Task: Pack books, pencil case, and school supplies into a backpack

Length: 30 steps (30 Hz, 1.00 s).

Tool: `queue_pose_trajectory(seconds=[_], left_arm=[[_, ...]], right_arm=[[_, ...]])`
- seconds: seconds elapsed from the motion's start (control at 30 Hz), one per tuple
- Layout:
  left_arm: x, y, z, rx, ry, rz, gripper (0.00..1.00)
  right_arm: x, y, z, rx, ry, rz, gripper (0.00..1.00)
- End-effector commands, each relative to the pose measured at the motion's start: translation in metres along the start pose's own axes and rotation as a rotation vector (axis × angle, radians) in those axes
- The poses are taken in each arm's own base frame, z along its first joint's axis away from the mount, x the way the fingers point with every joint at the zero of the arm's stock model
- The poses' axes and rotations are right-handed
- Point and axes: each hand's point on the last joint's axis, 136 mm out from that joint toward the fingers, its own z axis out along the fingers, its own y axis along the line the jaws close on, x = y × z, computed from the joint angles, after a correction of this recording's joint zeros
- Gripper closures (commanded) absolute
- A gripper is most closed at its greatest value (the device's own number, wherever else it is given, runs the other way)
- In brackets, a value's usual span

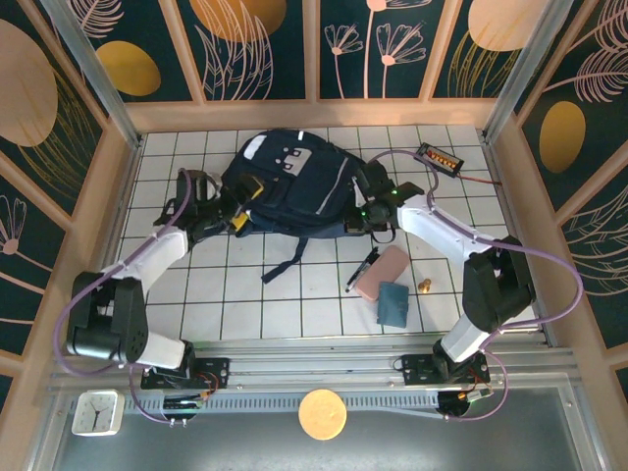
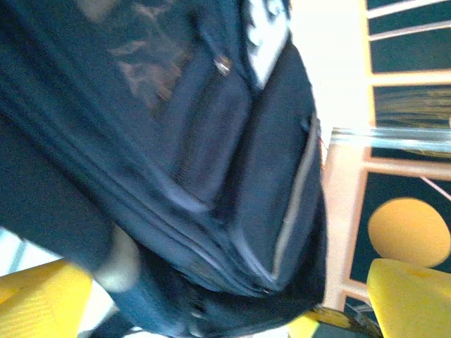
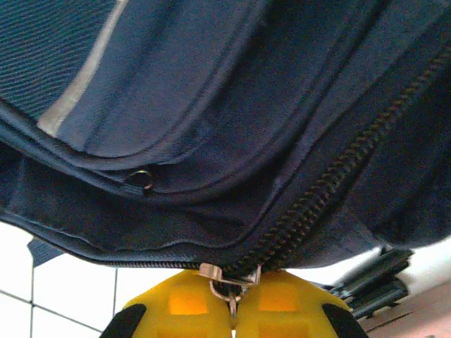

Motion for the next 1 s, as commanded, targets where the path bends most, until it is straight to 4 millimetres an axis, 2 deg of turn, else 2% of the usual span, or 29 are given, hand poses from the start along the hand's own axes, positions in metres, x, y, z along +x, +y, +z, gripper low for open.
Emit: queue_pose_trajectory(seconds=[0.0, 0.1, 0.2, 0.33, 0.43, 0.47, 0.53, 0.6, 0.63, 0.7, 0.73, 0.83, 0.97], left_arm=[[0.055, -0.021, 0.013, 0.061, 0.079, -0.079, 0.01], [0.094, -0.024, 0.033, 0.107, 0.112, -0.19, 0.01], [0.118, -0.025, 0.053, 0.119, 0.128, -0.258, 0.01], [0.127, -0.028, 0.074, 0.104, 0.102, -0.301, 0.01], [0.122, -0.017, 0.08, 0.071, 0.044, -0.332, 0.01], [0.12, -0.011, 0.081, 0.062, 0.029, -0.344, 0.06], [0.118, -0.007, 0.08, 0.068, 0.015, -0.358, 0.31], [0.118, -0.001, 0.078, 0.053, 0.01, -0.351, 0.74], [0.116, 0.003, 0.077, 0.032, 0.01, -0.337, 0.9], [0.111, 0.012, 0.074, -0.019, 0.028, -0.27, 0.99], [0.106, 0.012, 0.072, -0.039, 0.042, -0.21, 1.0], [0.083, 0.015, 0.063, -0.131, 0.096, 0.013, 1.0], [0.044, 0.023, 0.045, -0.355, 0.148, 0.428, 1.0]], right_arm=[[0.0, 0.036, -0.02, -0.123, 0.012, -0.019, 1.0], [0.006, 0.048, -0.026, -0.172, 0.03, -0.027, 1.0], [0.015, 0.062, -0.03, -0.227, 0.045, -0.052, 1.0], [0.021, 0.074, -0.037, -0.277, 0.056, -0.093, 1.0], [0.025, 0.078, -0.037, -0.308, 0.061, -0.118, 1.0], [0.028, 0.078, -0.036, -0.311, 0.068, -0.124, 1.0], [0.03, 0.077, -0.036, -0.312, 0.073, -0.132, 1.0], [0.03, 0.075, -0.037, -0.305, 0.069, -0.14, 1.0], [0.029, 0.071, -0.037, -0.298, 0.068, -0.137, 1.0], [0.029, 0.061, -0.034, -0.29, 0.079, -0.12, 1.0], [0.03, 0.055, -0.032, -0.287, 0.092, -0.107, 1.0], [0.034, 0.042, -0.029, -0.262, 0.126, -0.102, 1.0], [0.041, 0.035, -0.027, -0.237, 0.146, -0.075, 1.0]])
